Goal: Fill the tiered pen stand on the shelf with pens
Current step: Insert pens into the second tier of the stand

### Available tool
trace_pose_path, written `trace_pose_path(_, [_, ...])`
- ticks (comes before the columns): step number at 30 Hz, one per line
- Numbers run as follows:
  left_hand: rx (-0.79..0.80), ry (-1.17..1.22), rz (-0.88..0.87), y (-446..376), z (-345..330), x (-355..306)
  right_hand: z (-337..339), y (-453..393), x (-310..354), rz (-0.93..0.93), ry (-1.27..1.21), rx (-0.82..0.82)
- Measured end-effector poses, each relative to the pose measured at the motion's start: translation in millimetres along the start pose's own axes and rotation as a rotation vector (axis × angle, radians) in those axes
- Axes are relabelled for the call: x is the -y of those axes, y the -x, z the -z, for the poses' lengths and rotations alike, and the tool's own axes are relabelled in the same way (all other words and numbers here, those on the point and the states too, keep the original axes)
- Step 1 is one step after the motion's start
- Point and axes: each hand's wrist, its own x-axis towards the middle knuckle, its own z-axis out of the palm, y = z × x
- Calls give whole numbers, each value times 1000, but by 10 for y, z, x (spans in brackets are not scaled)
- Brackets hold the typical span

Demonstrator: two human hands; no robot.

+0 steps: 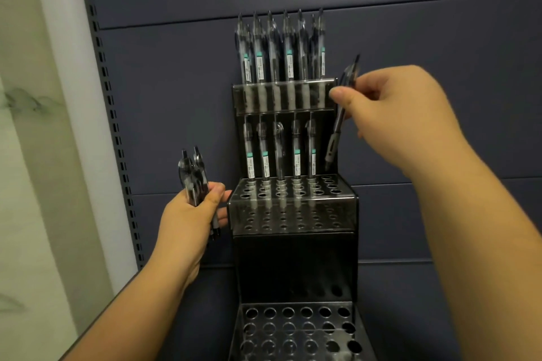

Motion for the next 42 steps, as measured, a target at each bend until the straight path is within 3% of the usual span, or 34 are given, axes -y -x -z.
trace_pose_path(7, [35,-124,13,-55,61,68,-84,-14,-27,-14,81,103])
trace_pose_path(17, [9,-46,33,-17,11,16,-140,-3,-18,-54,59,140])
trace_pose_path(22, [56,-144,45,-24,27,27,-195,8,22,-51,135,221])
trace_pose_path(28, [49,-88,63,-26,36,7,-200,-20,-1,-99,228,392])
trace_pose_path(33, [28,-42,76,-14,10,-22,-144,7,12,-128,285,410])
trace_pose_path(36, [19,-128,41,-12,25,-32,-70,66,99,-67,324,320])
trace_pose_path(42, [12,-283,-66,7,44,-72,-154,242,458,121,118,279])
